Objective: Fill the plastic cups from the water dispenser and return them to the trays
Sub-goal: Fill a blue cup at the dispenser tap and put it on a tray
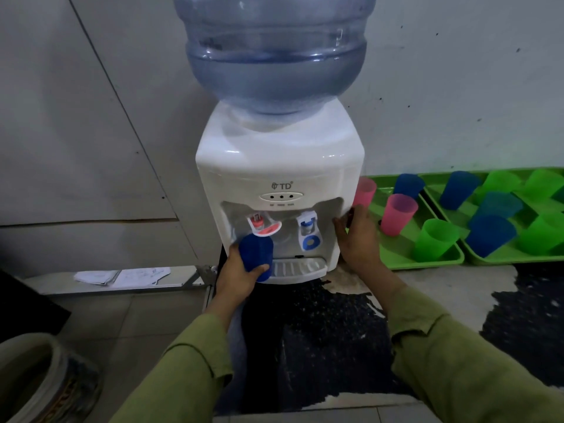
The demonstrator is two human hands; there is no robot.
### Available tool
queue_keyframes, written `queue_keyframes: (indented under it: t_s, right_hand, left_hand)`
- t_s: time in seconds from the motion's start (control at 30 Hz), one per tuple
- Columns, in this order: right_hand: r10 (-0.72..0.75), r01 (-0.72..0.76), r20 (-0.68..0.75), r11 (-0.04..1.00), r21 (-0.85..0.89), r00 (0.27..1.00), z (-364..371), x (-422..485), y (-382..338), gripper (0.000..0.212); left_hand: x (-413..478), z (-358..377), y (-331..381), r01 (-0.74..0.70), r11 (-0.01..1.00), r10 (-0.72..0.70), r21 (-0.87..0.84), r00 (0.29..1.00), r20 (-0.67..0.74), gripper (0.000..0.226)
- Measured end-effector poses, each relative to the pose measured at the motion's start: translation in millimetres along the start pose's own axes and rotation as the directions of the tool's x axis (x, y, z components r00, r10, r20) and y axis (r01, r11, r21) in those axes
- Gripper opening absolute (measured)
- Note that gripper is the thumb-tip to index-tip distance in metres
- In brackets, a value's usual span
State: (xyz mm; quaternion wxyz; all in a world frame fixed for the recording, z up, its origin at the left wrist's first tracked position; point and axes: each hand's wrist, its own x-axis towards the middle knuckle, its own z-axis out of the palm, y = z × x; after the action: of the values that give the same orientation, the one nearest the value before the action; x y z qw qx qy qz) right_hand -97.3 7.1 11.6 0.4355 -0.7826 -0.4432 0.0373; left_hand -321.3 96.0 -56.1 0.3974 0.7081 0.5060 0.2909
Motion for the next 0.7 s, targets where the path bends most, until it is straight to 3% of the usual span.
queue_keyframes:
  t_s: [0.33,0.5,0.63,0.7]
  right_hand:
    - [-0.011,0.012,0.029,1.000,-0.024,1.000,-3,2,0,0.030]
    - [0.070,-0.070,0.036,0.998,0.001,0.997,-4,3,-6,0.030]
    - [0.140,-0.138,-0.081,0.990,0.022,0.987,-1,-6,-20,0.032]
    - [0.122,-0.122,-0.072,0.993,0.006,0.990,4,-13,-32,0.025]
  left_hand:
    - [1,-1,0,0.027,0.998,-0.028,0.051,0.999,0.020,0.080]
    - [0,-2,1,0.039,0.997,-0.041,0.074,0.999,0.024,0.080]
    - [0,-1,1,0.039,0.994,-0.040,0.105,0.999,0.010,0.079]
    - [1,-1,0,0.042,0.991,-0.042,0.127,0.999,0.003,0.080]
